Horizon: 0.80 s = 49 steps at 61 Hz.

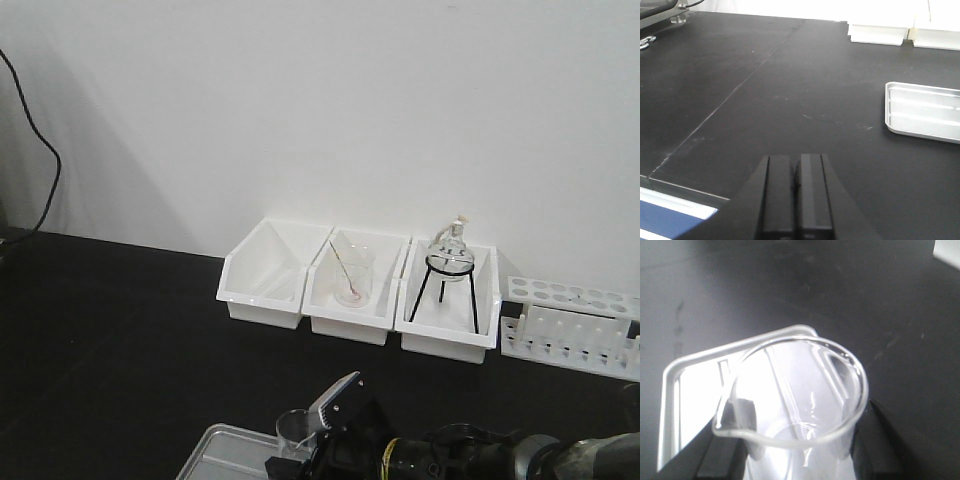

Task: Move beaker to silver tray on left bench
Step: 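Lower the beaker onto the silver tray with the right gripper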

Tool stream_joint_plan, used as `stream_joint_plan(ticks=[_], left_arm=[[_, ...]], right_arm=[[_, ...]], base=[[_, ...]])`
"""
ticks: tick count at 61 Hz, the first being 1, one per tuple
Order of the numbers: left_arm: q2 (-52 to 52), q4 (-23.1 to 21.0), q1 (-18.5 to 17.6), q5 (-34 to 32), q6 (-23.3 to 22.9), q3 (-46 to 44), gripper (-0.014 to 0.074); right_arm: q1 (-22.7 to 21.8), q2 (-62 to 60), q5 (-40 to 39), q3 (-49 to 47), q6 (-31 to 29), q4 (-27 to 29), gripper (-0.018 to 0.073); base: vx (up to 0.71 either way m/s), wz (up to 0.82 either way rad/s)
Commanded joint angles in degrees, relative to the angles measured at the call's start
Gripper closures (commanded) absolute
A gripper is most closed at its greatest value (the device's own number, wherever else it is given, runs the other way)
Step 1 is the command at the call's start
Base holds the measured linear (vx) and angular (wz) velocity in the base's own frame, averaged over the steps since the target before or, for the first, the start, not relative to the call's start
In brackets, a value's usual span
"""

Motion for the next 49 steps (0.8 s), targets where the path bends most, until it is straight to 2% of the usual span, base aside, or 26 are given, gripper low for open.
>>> stream_joint_plan(ticks=[1,18,29,41,49], left_arm=[[-0.43,-0.25,-0.38,-4.81,-0.03,1.02,0.0595],[-0.43,-0.25,-0.38,-4.81,-0.03,1.02,0.0595],[-0.43,-0.25,-0.38,-4.81,-0.03,1.02,0.0595],[-0.43,-0.25,-0.38,-4.81,-0.03,1.02,0.0595],[-0.43,-0.25,-0.38,-4.81,-0.03,1.02,0.0595]], right_arm=[[0.02,-1.84,-4.41,-1.74,-0.83,1.25,0.0566],[0.02,1.06,-4.34,-1.74,-0.83,1.25,0.0551],[0.02,1.61,-4.37,-1.74,-0.83,1.36,0.0505],[0.02,1.98,-4.37,-1.74,-0.83,1.74,0.0393],[0.02,1.98,-4.37,-1.74,-0.83,1.74,0.026]], base=[[0.0,0.0],[0.0,0.0],[0.0,0.0],[0.0,0.0],[0.0,0.0]])
